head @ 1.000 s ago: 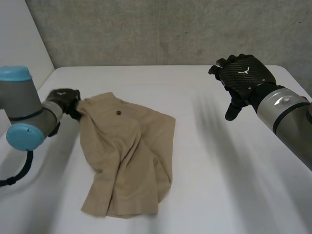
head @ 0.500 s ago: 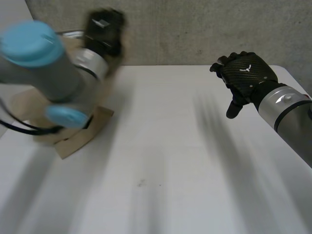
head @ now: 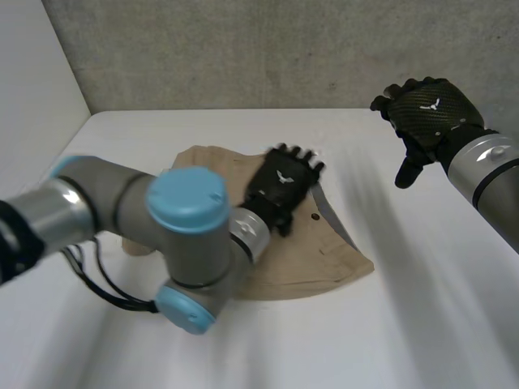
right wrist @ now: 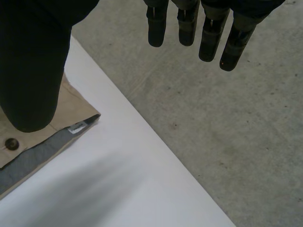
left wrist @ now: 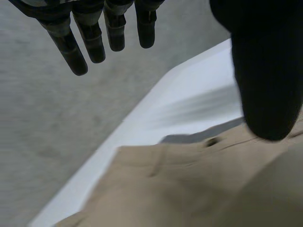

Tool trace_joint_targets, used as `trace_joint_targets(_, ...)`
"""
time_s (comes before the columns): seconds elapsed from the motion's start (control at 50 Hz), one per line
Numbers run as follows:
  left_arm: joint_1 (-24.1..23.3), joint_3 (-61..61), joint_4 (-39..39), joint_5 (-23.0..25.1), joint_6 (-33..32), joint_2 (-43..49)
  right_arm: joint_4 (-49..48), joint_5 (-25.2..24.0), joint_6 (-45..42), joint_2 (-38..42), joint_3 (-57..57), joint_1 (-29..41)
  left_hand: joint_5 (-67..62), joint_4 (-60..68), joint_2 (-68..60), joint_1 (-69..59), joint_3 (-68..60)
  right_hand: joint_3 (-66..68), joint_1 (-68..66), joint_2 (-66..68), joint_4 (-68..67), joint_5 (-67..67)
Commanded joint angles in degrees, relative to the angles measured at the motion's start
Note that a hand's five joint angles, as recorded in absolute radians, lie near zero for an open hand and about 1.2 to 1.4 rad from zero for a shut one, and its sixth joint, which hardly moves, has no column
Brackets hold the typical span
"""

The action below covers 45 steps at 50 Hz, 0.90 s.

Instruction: Fold the shorts.

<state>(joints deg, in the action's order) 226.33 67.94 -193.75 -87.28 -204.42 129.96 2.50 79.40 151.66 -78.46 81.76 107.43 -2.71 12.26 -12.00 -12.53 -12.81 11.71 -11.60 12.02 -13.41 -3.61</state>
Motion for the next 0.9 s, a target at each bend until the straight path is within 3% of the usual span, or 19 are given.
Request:
trace_joint_targets(0.02, 4.11, 8.78, 0.65, -3.94, -1.42, -12.97, 3.81, -1.26, -5.23, 0.67, 1.3, 0.59, 0.99, -0.54, 0.28, 0.81, 1.08, -1.71, 1.6, -2.02, 3.41, 3.61)
trace_joint_targets(0.16, 9.47, 16.07, 3.54, -13.77, -0.19, -17.98, 10.59, -7.23, -8.23, 4.27, 4.64, 0.41, -8.06, 8.51, -8.77, -8.24, -7.96, 9.62, -9.74, 9.31, -7.93, -7.72)
trace_joint_targets(0.24, 11.4, 19.67, 6.53, -16.86, 2.52, -19.82, 10.33, -10.31, -7.96, 7.26, 7.53, 0.06, -10.45, 10.9, -11.16, -10.63, -10.36, 13.84, -13.96, 13.53, -12.14, -11.94)
trace_joint_targets(0.38, 13.61, 26.71, 10.14, -15.47, 11.31, -24.48, 6.3, -13.47, -7.88, 10.69, 12.19, -0.2, -20.86, 21.31, -21.57, -21.04, -20.77, 25.41, -25.53, 25.11, -23.72, -23.52)
trace_joint_targets(0.48, 13.87, 32.06, 10.41, -11.17, 15.89, -27.38, 1.64, -13.48, -7.79, 11.66, 14.39, -0.82, -24.25, 24.7, -24.96, -24.43, -24.15, 27.63, -27.75, 27.32, -25.94, -25.73)
trace_joint_targets(0.8, 18.09, 34.45, 9.97, -9.49, 15.98, -27.21, -7.51, -13.22, -7.88, 18.34, 14.4, -0.73, -22.56, 23.01, -23.28, -22.74, -22.47, 35.36, -35.48, 35.06, -33.67, -33.47)
trace_joint_targets(0.9, 18.09, 34.45, 9.88, -9.49, 15.98, -27.13, -10.5, -13.3, -7.7, 18.95, 14.05, -0.64, -22.06, 22.51, -22.77, -22.24, -21.97, 53.82, -53.94, 53.52, -52.13, -51.93)
